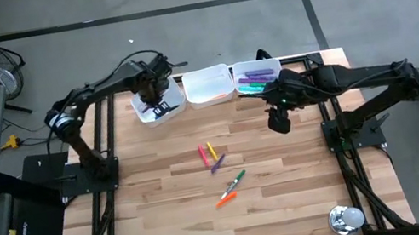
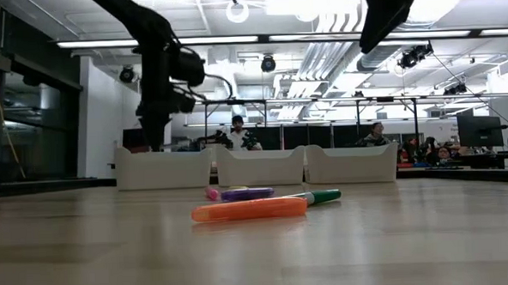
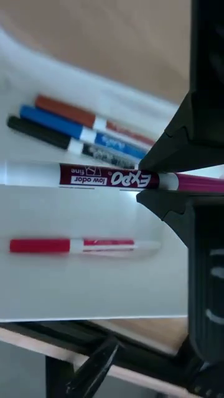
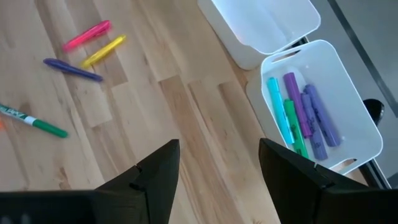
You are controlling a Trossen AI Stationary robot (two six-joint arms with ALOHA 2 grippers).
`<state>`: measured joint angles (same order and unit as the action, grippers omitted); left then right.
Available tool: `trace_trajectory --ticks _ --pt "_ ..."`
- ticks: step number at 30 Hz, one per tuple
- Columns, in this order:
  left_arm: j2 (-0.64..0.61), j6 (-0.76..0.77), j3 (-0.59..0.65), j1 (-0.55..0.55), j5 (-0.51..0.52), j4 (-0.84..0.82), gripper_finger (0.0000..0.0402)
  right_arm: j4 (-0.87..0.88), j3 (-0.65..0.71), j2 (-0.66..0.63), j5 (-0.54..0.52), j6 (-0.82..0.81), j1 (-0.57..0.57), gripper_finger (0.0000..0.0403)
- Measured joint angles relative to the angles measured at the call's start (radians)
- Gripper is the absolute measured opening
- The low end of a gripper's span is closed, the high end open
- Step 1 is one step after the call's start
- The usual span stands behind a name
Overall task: Pick & Place Markers
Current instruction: Put the pink marker pen into the left white bin
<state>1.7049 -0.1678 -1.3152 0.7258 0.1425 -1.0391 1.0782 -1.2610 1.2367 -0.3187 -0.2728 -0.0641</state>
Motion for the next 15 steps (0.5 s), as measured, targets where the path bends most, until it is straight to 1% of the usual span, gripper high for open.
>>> trace_trajectory --ticks 4,8,15 --pt "0.056 -0.045 0.000 0.005 0.007 0.012 0.0027 0.000 0.000 0.000 0.013 0.000 -0.026 0.0209" --pt "0.072 -0.090 -0.001 0.001 0.007 0.038 0.0027 -0.004 0.000 0.000 0.022 0.000 -0.043 0.0209" --pt "0.115 -0.099 0.000 0.001 0.015 0.044 0.0027 -0.008 0.000 0.000 0.034 0.001 -0.067 0.0209"
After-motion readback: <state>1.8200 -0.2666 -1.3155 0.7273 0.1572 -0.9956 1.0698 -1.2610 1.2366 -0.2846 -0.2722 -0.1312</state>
